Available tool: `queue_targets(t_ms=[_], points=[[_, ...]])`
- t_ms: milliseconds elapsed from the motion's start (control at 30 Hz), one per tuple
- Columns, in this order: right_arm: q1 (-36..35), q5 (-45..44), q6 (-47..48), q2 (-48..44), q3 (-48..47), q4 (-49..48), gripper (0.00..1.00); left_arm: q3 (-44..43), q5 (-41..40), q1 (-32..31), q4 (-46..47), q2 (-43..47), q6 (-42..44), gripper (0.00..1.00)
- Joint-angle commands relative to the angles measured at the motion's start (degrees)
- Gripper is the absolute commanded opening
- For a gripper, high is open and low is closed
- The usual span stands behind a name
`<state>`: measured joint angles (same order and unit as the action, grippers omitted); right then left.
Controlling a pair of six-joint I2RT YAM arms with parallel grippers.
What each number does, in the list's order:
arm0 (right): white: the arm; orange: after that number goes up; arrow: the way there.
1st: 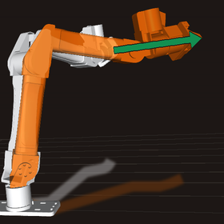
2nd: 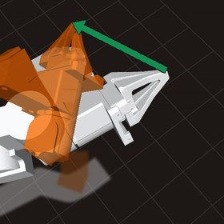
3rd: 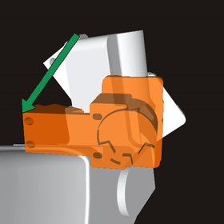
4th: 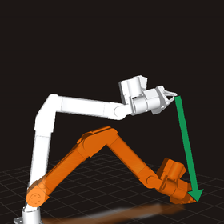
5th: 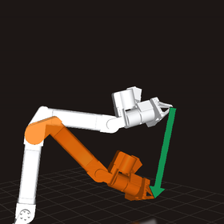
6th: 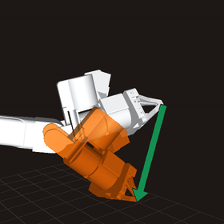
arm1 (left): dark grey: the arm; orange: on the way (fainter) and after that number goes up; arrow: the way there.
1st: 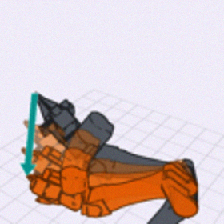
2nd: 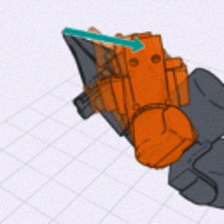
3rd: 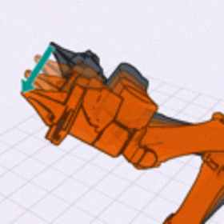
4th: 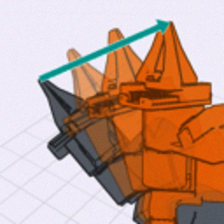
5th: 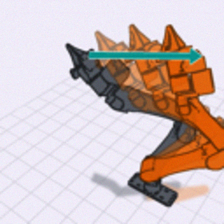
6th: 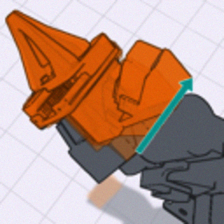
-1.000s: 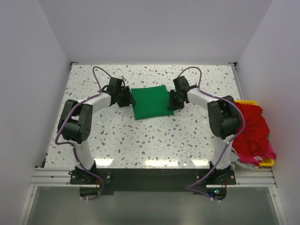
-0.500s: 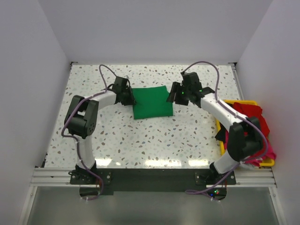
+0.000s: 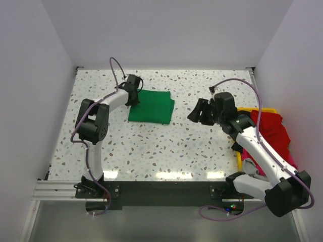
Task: Fold and stack the t-shirts
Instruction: Neatly place the folded tshirt to the corner
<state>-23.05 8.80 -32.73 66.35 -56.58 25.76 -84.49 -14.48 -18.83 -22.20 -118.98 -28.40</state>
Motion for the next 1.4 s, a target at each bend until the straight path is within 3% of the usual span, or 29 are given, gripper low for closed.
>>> queue_targets(t_ms=[0, 167, 467, 733, 1367], points=[[-0.3, 1.8, 1.4, -4.8, 2.8, 3.0, 0.59, -5.2, -15.5, 3.0, -4.6, -0.9, 6.2, 0.0], [-0.2, 3.2, 3.2, -8.4, 4.7, 6.0, 0.58, -11.7, -20.9, 7.9, -3.0, -2.8, 12.8, 0.0], [-0.3, 5.4, 4.9, -14.8, 6.6, 11.3, 0.59, -22.1, -23.7, 15.3, 6.7, -12.2, 25.8, 0.0], [-0.2, 3.3, 5.3, -15.8, 7.2, 12.8, 0.59, -35.2, -21.8, 21.1, 7.2, -23.1, 25.5, 0.0], [-0.2, 3.0, 4.5, -7.9, 8.4, 7.5, 0.58, -37.9, -22.3, 28.1, 16.4, -27.2, 27.5, 0.0]])
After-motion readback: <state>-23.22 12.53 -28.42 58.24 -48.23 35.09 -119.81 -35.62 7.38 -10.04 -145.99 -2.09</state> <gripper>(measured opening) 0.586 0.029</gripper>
